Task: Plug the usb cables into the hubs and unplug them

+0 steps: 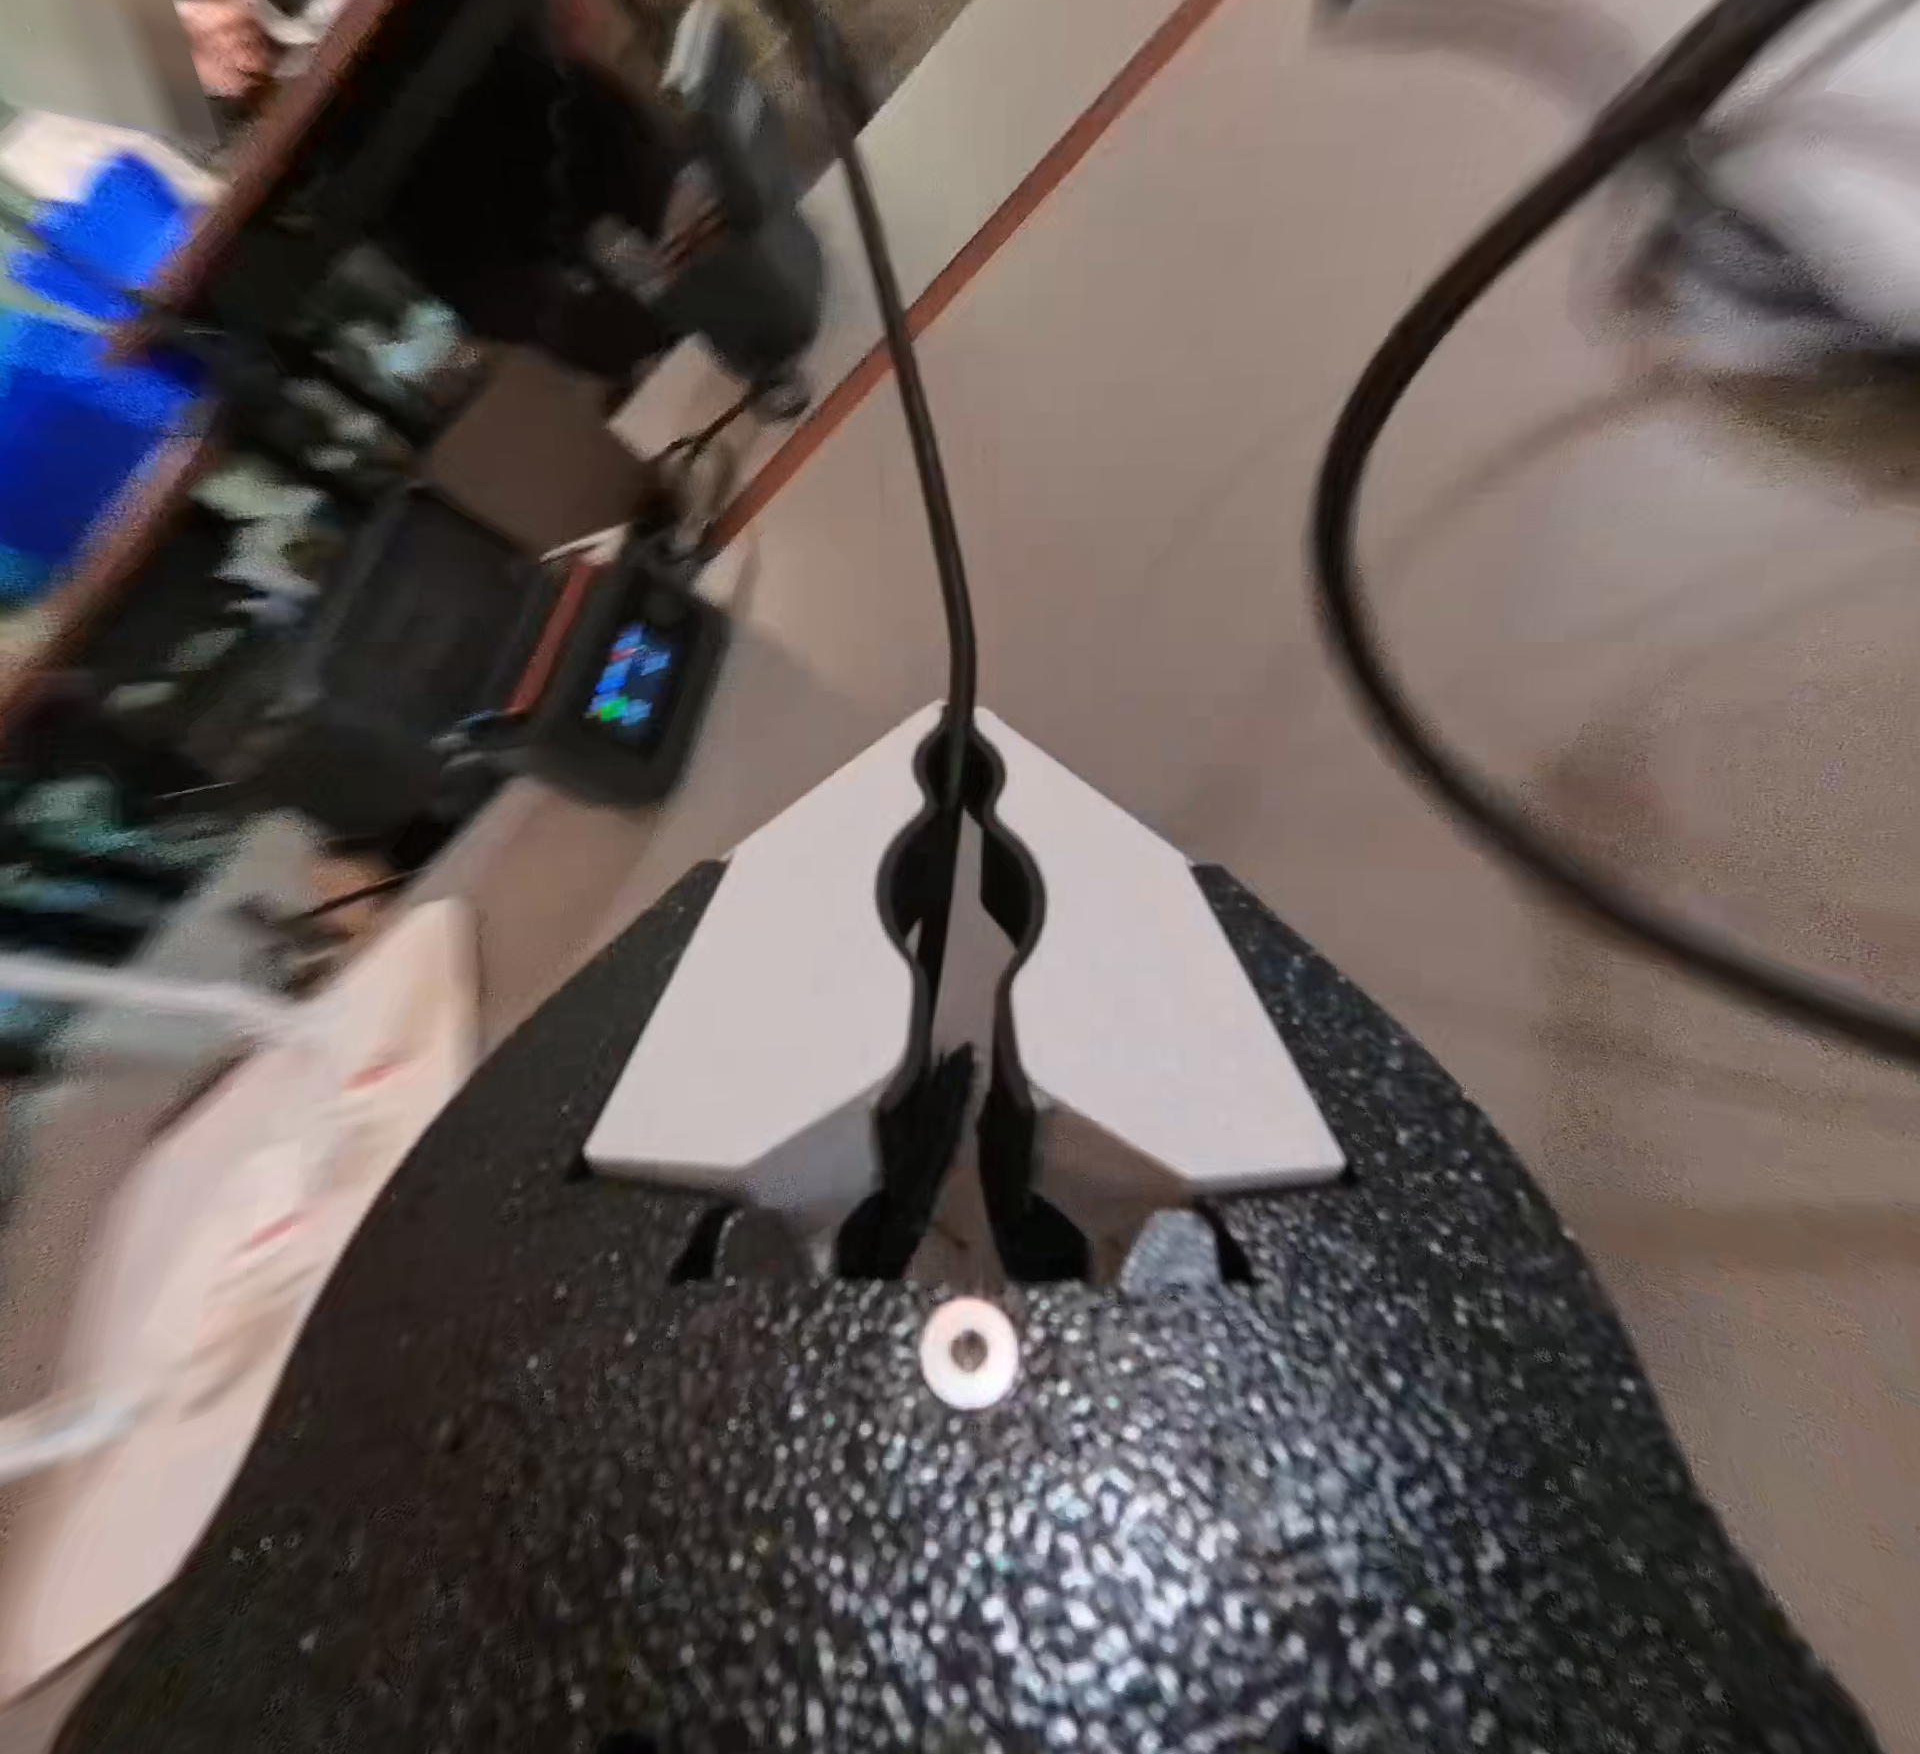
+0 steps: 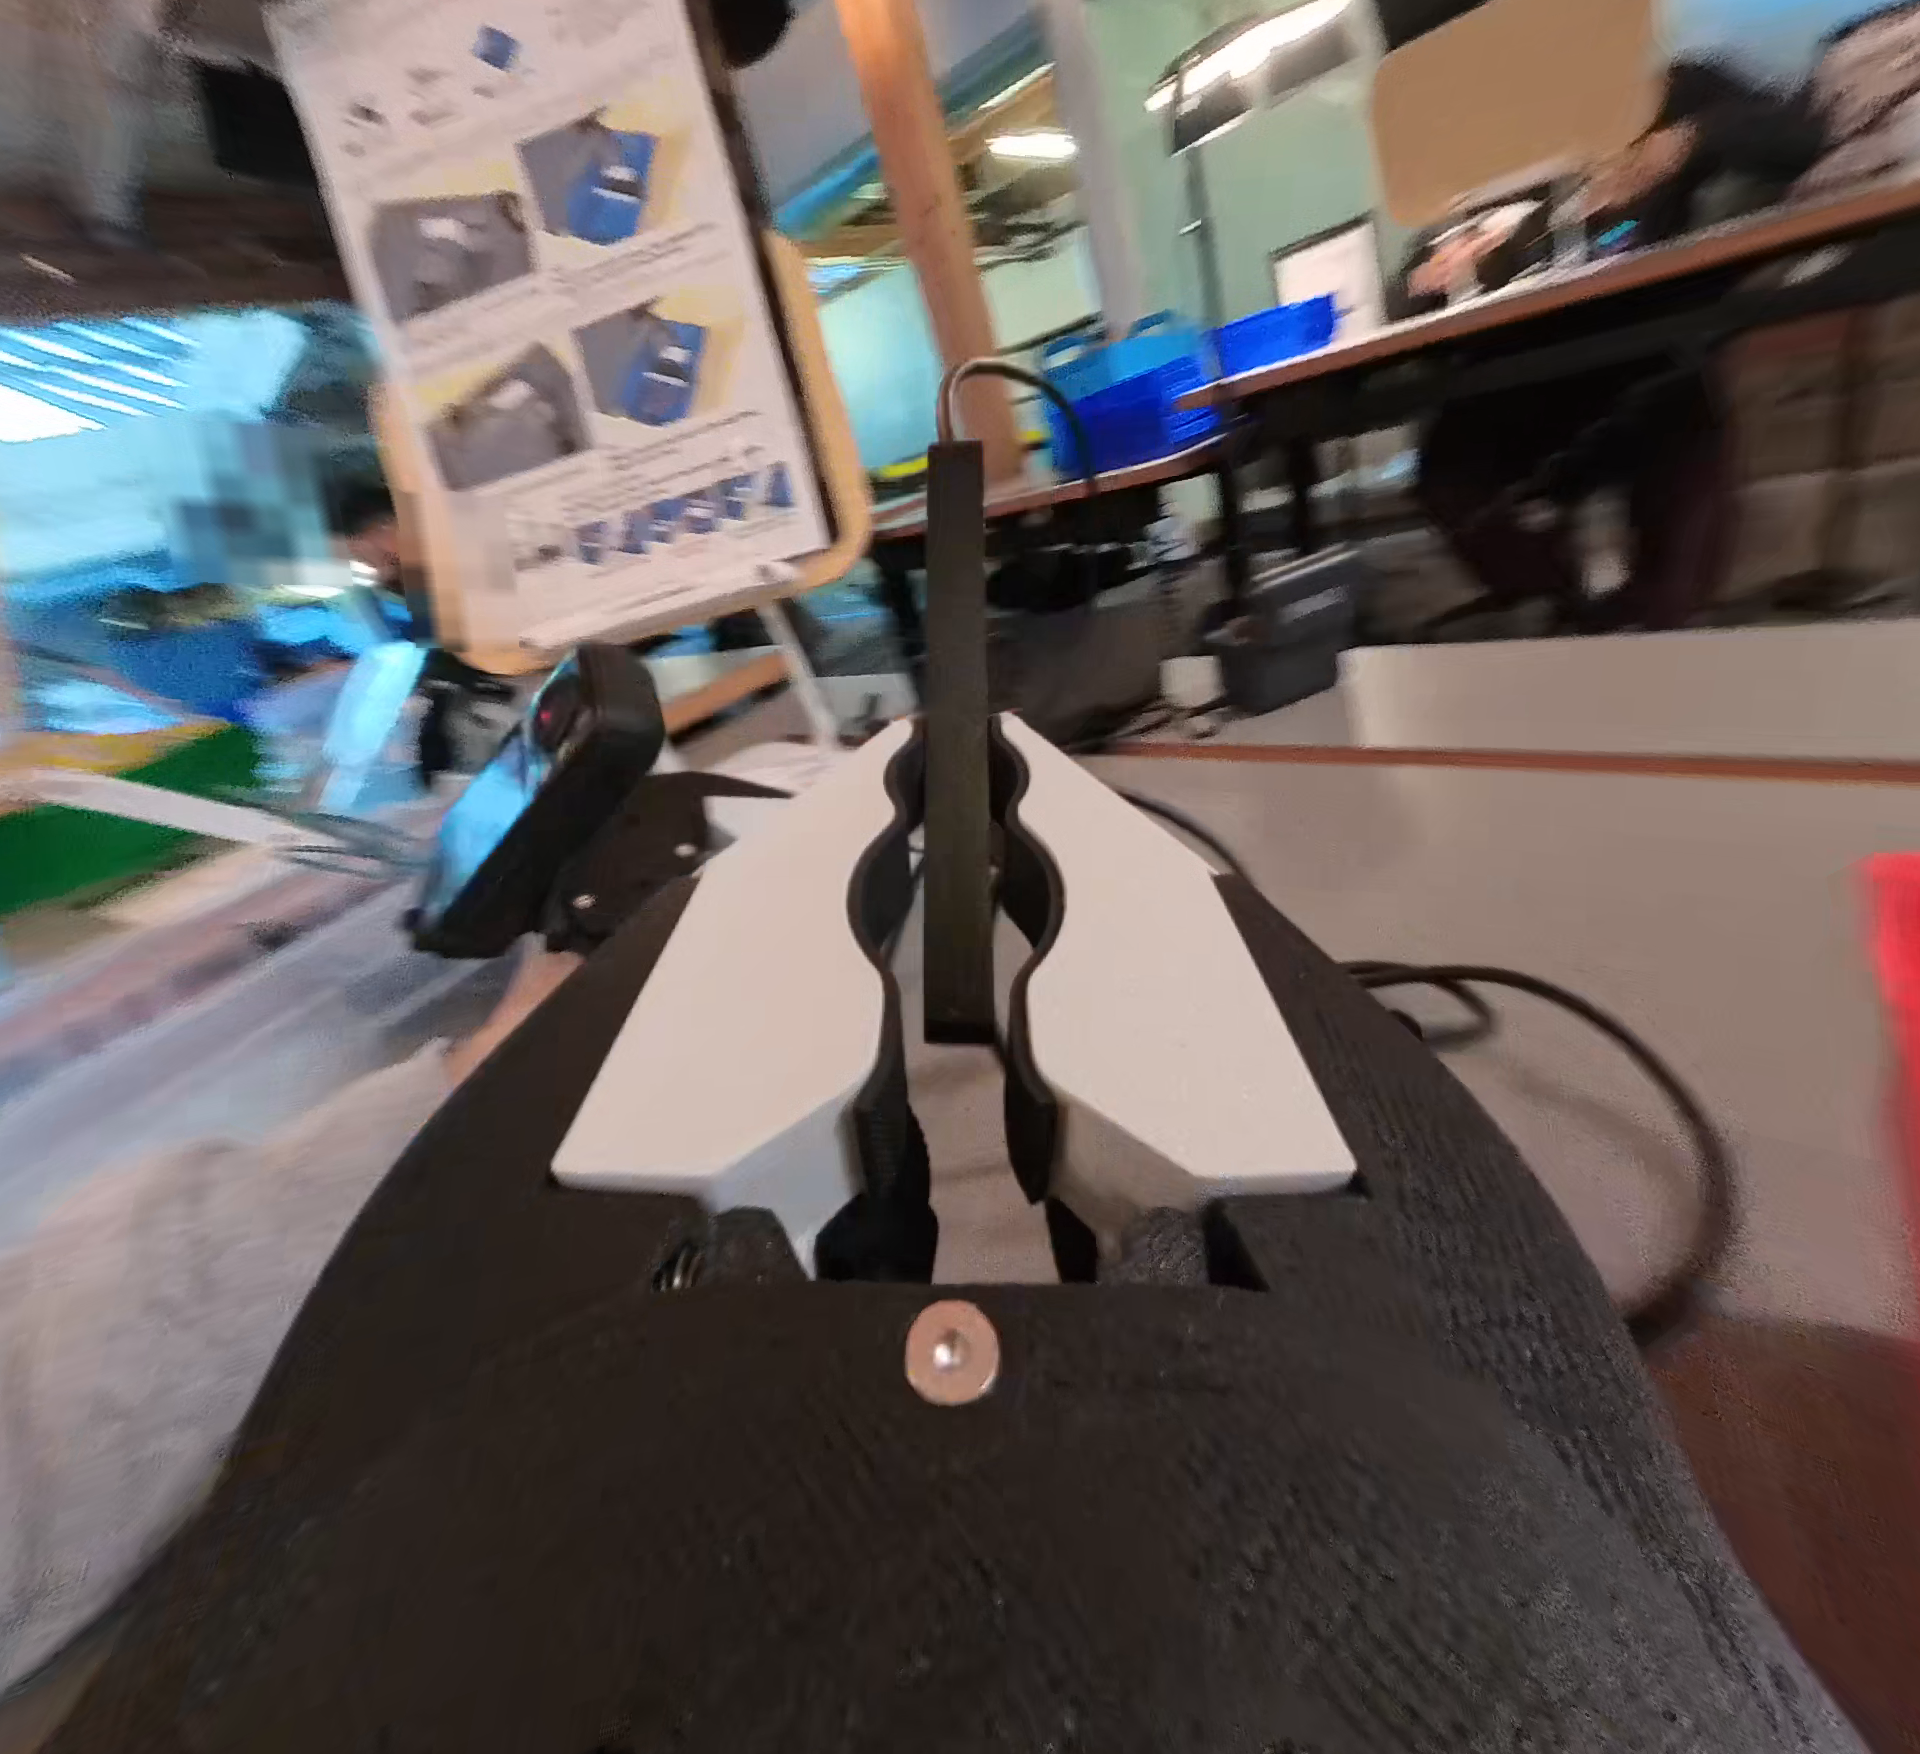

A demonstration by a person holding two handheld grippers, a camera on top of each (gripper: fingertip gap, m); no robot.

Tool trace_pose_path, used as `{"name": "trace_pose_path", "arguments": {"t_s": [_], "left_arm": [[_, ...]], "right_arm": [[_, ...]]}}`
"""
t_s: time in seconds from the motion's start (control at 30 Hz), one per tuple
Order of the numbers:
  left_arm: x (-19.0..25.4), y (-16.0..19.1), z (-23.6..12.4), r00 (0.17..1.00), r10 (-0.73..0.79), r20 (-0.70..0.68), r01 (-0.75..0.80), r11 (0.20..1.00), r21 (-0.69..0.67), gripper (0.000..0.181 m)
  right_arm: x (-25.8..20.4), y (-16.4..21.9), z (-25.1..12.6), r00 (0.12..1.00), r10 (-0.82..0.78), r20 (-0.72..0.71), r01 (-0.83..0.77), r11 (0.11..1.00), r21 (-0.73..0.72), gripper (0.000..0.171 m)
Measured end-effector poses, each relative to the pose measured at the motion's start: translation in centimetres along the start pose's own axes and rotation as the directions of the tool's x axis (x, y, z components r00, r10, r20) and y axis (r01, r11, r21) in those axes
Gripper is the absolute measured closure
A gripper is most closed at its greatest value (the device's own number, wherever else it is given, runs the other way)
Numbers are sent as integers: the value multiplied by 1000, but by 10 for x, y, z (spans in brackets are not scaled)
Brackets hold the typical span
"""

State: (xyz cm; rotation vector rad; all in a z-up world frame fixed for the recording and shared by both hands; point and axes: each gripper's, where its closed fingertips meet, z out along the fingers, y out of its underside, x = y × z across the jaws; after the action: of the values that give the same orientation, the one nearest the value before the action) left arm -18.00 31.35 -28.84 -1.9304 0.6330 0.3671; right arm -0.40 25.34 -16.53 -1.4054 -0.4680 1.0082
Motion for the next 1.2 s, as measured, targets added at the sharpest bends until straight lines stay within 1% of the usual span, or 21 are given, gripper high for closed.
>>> {"name": "trace_pose_path", "arguments": {"t_s": [0.07, 0.1, 0.17, 0.2, 0.23, 0.3, 0.37, 0.43, 0.5, 0.57, 0.63, 0.67, 0.73, 0.77, 0.83, 0.93, 1.0, 1.03, 1.1, 1.17, 1.2], "left_arm": [[20, -20, -17, 972, -158, -175, 176, 980, 93, 180], [20, -34, -31, 954, -214, -209, 254, 949, 187, 179], [10, -61, -69, 924, -300, -235, 374, 832, 409, 179], [13, -71, -86, 898, -320, -302, 432, 769, 471, 177], [21, -79, -102, 869, -306, -388, 479, 716, 507, 166], [38, -89, -126, 820, -240, -520, 531, 660, 532, 149], [52, -90, -137, 781, -178, -599, 546, 660, 515, 135], [64, -84, -135, 738, -157, -656, 549, 705, 449, 124], [81, -75, -131, 668, -134, -732, 545, 758, 358, 125], [93, -71, -136, 579, -101, -809, 564, 766, 308, 133], [98, -72, -151, 439, -62, -896, 629, 733, 258, 151], [97, -75, -159, 354, -51, -934, 681, 698, 220, 154], [93, -78, -166, 223, -61, -973, 752, 645, 132, 151], [92, -78, -166, 192, -70, -979, 763, 638, 104, 149], [96, -75, -160, 211, -88, -974, 743, 662, 101, 141], [97, -74, -150, 317, -119, -941, 707, 691, 151, 120], [99, -71, -145, 356, -130, -926, 682, 713, 162, 117], [101, -70, -145, 356, -126, -926, 672, 723, 160, 117], [106, -69, -150, 329, -97, -939, 657, 738, 154, 125], [109, -71, -158, 286, -60, -956, 661, 735, 151, 137], [108, -72, -159, 278, -63, -959, 670, 728, 147, 137]], "right_arm": [[-3, 9, 4, 983, 155, 94, -152, 988, -32, 162], [-4, 13, 5, 968, 212, 131, -207, 977, -53, 162], [-8, 23, 9, 960, 220, 171, -204, 973, -107, 162], [-14, 27, 10, 956, 215, 201, -192, 973, -130, 162], [-19, 31, 12, 949, 219, 227, -189, 971, -148, 162], [-28, 38, 14, 935, 230, 269, -184, 965, -185, 163], [-37, 45, 14, 918, 236, 318, -169, 959, -226, 162], [-49, 48, 13, 888, 250, 386, -157, 954, -255, 162], [-60, 49, 10, 847, 282, 450, -166, 946, -280, 163], [-68, 49, 6, 808, 307, 503, -172, 940, -296, 162], [-69, 45, 1, 777, 328, 538, -189, 936, -298, 162], [-69, 43, -1, 761, 339, 554, -198, 933, -299, 162], [-69, 40, -2, 743, 359, 565, -222, 929, -297, 162], [-68, 41, -2, 749, 355, 559, -219, 930, -296, 162], [-67, 46, -1, 768, 329, 550, -182, 935, -305, 162], [-70, 53, 0, 771, 324, 548, -156, 931, -330, 161], [-72, 56, 0, 766, 326, 553, -146, 928, -344, 160], [-73, 58, 0, 764, 327, 556, -143, 927, -348, 160], [-76, 58, -3, 749, 336, 571, -139, 923, -360, 160], [-77, 59, -4, 741, 338, 580, -129, 919, -372, 160], [-78, 60, -5, 740, 338, 582, -124, 919, -375, 160]]}}
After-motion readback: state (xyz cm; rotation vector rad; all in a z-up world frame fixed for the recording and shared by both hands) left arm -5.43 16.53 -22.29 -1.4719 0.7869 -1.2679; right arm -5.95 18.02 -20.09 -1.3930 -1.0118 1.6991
